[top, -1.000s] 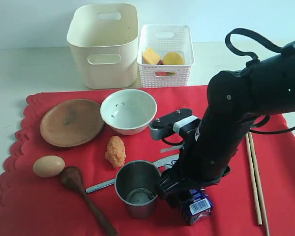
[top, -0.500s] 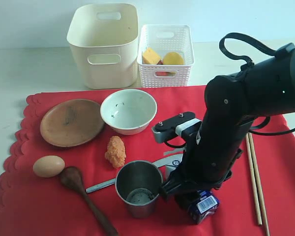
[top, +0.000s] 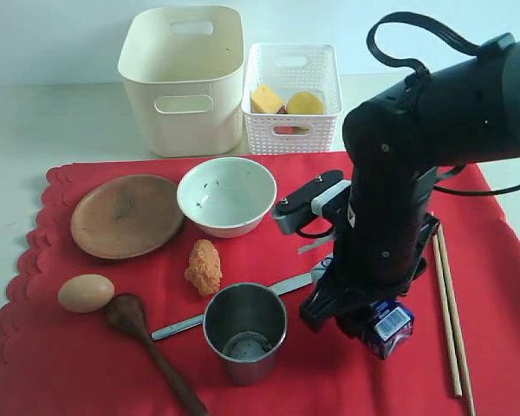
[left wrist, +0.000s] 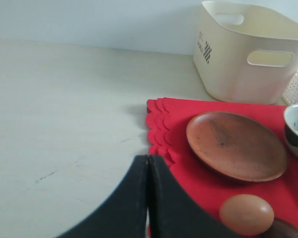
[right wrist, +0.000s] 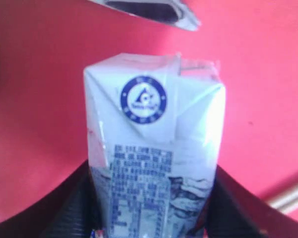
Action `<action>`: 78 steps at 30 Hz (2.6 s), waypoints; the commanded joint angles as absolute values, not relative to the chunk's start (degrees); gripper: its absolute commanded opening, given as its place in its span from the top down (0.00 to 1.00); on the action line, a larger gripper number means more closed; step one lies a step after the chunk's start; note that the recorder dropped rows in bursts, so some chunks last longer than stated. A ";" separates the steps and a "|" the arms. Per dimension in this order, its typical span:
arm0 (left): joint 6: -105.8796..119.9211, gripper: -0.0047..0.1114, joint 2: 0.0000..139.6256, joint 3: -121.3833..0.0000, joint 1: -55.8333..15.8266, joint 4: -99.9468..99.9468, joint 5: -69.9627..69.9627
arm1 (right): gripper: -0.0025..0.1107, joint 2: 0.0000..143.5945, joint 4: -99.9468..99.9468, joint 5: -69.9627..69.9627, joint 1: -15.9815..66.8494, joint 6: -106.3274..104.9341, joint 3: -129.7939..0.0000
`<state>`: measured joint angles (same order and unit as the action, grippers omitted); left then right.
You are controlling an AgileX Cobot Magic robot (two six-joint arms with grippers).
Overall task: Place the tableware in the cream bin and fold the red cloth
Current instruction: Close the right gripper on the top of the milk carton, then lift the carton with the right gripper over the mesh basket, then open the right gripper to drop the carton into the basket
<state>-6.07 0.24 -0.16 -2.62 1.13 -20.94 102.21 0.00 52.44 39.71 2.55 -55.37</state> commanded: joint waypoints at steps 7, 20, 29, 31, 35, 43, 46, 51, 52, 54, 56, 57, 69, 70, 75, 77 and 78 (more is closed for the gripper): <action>-6.28 0.96 0.00 0.00 -2.43 1.39 -20.38 | 0.98 95.22 -12.87 55.84 39.94 10.05 -58.13; -6.28 0.96 0.00 0.00 -2.43 1.39 -20.38 | 0.98 88.41 -30.25 36.37 35.05 23.02 -68.16; -6.28 0.96 0.00 0.00 -2.43 1.39 -20.38 | 0.98 97.76 -29.50 7.69 25.18 25.40 -68.61; -6.28 0.96 0.00 0.00 -2.43 1.39 -20.38 | 0.98 100.03 -28.71 4.23 23.89 25.72 -69.47; -6.28 0.96 0.00 0.00 -2.43 1.39 -20.38 | 0.98 109.08 -25.43 1.80 21.13 26.07 -77.03; -6.28 0.96 0.00 0.00 -2.43 1.39 -20.38 | 0.98 125.44 -25.51 1.56 20.88 25.96 -95.68; -6.28 0.96 0.00 0.00 -2.43 1.39 -20.38 | 0.98 129.97 -25.51 1.68 20.88 25.96 -100.40; -6.28 0.96 0.00 0.00 -2.43 1.39 -20.38 | 0.98 135.75 -25.66 1.79 20.88 25.30 -106.46; -6.28 0.96 0.00 0.00 -2.43 1.39 -20.38 | 0.98 136.44 -25.66 1.79 20.88 24.89 -107.27; -6.28 0.96 0.00 0.00 -2.43 1.39 -20.38 | 0.98 137.69 -25.66 1.37 20.88 21.55 -107.96; -6.28 0.96 0.00 0.00 -2.43 1.39 -20.38 | 0.95 138.71 -25.66 1.21 20.88 19.42 -108.42; -6.28 0.96 0.00 0.00 -2.43 1.39 -20.38 | 0.93 138.83 -25.66 1.21 20.88 19.18 -108.43; -6.28 0.96 0.00 0.00 -2.43 1.39 -20.38 | 0.29 138.49 -26.10 2.36 20.88 19.04 -108.43; -6.28 0.96 0.00 0.00 -2.43 1.39 -20.38 | 0.26 138.17 -26.10 3.09 20.88 19.04 -108.43; -6.28 0.96 0.00 0.00 -2.43 1.39 -20.38 | 0.21 135.99 -26.10 7.74 20.88 19.04 -108.43; -6.28 0.96 0.00 0.00 -2.43 1.39 -20.38 | 0.21 134.81 -26.10 10.24 20.88 18.68 -108.43; -6.28 0.96 0.00 0.00 -2.43 1.39 -20.38 | 0.21 134.17 -26.10 11.70 20.88 18.36 -108.43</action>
